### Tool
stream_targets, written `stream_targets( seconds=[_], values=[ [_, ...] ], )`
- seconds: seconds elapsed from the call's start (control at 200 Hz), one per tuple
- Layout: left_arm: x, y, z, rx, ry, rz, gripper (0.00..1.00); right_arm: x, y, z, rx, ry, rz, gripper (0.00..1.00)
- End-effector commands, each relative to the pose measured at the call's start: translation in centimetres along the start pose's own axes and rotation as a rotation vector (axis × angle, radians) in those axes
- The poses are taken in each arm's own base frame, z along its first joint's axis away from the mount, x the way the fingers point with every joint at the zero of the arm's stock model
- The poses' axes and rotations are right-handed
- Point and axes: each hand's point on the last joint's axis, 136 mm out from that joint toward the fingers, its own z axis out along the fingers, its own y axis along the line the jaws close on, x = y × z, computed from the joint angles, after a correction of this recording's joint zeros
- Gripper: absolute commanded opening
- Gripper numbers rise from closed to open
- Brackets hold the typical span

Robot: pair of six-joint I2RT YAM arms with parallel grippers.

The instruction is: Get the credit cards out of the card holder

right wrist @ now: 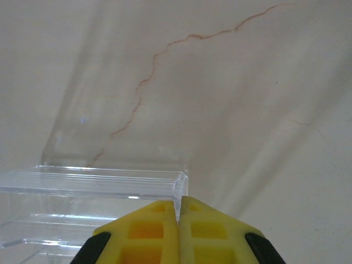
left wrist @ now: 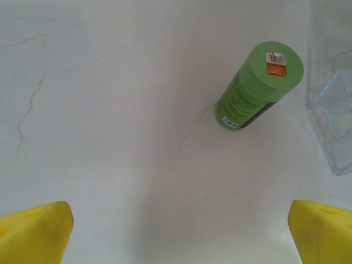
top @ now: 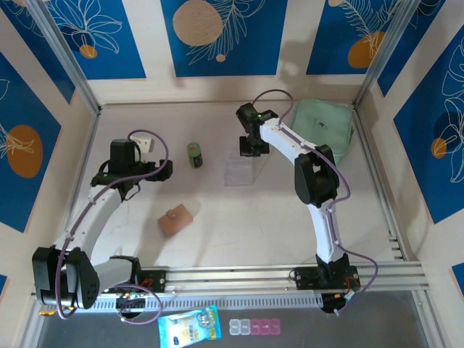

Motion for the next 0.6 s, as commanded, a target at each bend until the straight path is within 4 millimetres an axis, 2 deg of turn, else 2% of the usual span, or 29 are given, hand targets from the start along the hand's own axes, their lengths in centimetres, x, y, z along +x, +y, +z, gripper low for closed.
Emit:
stream_targets(
  seconds=[0.0, 0.295, 0.595],
  values=[
    [0.0, -0.1, -0.1, 0.01, -0.005, -0.015, 1.0, -0.2, 0.1, -0.3, 0.021, -0.003, 0.002, 0.08],
    [-0.1, 0.0, -0.2, 0.007, -0.011, -0.016, 1.0, -0.1, 0.2, -0.6, 0.019, 0.001, 0.005, 0.14],
    [0.0, 0.0, -0.4, 0.0, -0.017, -0.016, 1.0, -0.6, 0.2, -2.5, 0.012, -0.028, 0.004, 0.17]
  ],
)
